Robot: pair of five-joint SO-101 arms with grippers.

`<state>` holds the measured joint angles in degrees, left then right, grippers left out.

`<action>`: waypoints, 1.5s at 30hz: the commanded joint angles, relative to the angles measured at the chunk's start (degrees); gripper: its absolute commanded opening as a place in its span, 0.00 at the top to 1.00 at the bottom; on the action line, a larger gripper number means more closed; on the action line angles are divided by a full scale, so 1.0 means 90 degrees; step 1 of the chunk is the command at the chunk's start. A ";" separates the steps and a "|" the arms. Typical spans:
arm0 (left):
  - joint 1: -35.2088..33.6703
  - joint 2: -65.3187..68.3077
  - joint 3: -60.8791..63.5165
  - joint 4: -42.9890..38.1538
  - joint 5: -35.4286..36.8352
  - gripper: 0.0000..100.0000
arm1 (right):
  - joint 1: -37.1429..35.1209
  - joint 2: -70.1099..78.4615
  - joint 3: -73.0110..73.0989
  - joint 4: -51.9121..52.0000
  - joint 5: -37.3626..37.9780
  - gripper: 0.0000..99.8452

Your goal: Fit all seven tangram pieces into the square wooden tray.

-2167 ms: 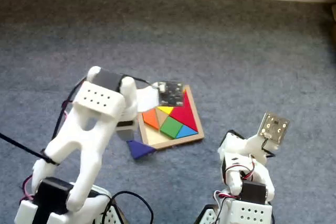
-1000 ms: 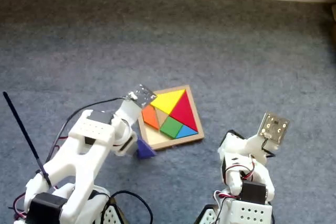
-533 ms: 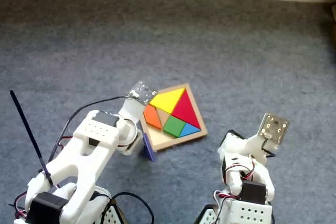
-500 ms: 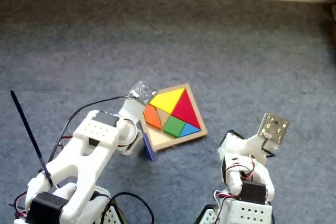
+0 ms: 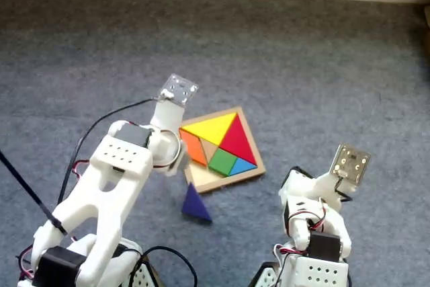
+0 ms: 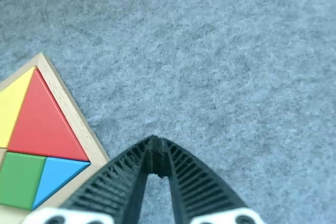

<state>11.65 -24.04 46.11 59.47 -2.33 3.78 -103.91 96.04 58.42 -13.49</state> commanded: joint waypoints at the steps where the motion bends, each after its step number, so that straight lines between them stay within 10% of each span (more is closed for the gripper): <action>1: 0.0327 -0.0220 -0.0474 0.0332 0.0088 0.76 | 0.0093 -0.0073 0.0630 -0.0171 0.0059 1.00; 10: 0.1441 -0.0171 -0.0562 0.1729 0.0215 0.68 | 0.0103 -0.0073 0.0630 -0.0171 0.0059 1.00; 26: 0.1538 -0.0161 0.1490 -0.0303 0.3331 0.68 | 0.0278 -0.0073 0.0620 -0.0161 0.0068 1.00; 39: 0.1519 -0.0171 0.1939 -0.0860 0.3458 0.69 | 0.0278 -0.0073 0.0620 -0.0161 0.0068 1.00; 45: 0.1519 -0.0171 0.1929 -0.0889 0.3409 0.85 | 0.0278 -0.0073 0.0620 -0.0161 0.0068 1.00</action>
<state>24.57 -24.13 63.87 52.26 28.18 5.63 -103.91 96.04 58.42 -13.49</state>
